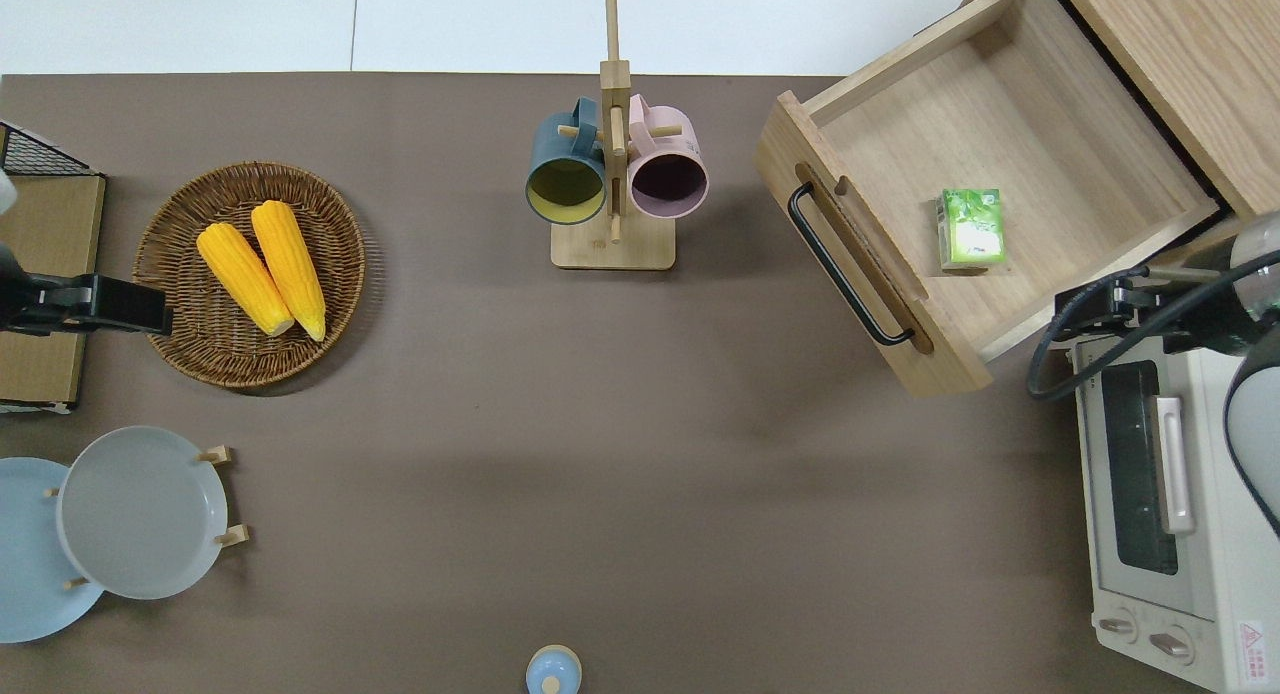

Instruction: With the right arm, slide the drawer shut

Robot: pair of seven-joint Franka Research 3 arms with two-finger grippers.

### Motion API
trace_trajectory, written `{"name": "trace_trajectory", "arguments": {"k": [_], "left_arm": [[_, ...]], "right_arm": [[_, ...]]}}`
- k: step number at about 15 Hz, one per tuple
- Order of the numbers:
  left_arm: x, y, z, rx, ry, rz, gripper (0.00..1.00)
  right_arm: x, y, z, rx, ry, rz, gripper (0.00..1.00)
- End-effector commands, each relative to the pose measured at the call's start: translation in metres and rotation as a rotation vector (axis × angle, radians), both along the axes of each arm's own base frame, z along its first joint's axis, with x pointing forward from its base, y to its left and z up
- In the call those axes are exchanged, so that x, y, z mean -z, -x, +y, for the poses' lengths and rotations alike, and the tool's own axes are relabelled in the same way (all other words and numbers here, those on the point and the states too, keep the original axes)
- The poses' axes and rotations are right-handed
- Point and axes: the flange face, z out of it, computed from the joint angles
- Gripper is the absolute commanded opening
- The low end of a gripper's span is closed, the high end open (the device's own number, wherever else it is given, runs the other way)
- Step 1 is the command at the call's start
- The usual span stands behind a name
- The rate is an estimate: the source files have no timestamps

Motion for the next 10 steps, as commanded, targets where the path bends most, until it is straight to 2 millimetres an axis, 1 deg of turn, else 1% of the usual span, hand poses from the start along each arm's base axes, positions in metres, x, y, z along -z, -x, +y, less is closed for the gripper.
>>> {"name": "trace_trajectory", "arguments": {"k": [1, 3, 5, 7, 10], "left_arm": [[-0.0026, -0.0038, 0.0, 0.007, -0.017, -0.009, 1.0], [-0.0026, -0.0038, 0.0, 0.007, -0.017, -0.009, 1.0], [-0.0026, -0.0038, 0.0002, 0.007, -0.018, -0.009, 1.0], [-0.0026, -0.0038, 0.0, 0.007, -0.017, -0.009, 1.0], [-0.0026, -0.0038, 0.0, 0.007, -0.017, -0.009, 1.0]], "right_arm": [[-0.0044, -0.0045, -0.0008, -0.024, 0.015, -0.009, 0.987], [-0.0045, -0.0045, 0.001, -0.025, 0.015, -0.009, 0.987], [0.0001, -0.0068, 0.0034, -0.037, 0.012, 0.001, 0.987], [-0.0045, -0.01, 0.0037, -0.037, -0.003, -0.01, 0.987], [-0.004, -0.0112, 0.0043, -0.037, -0.002, -0.009, 0.987]]}}
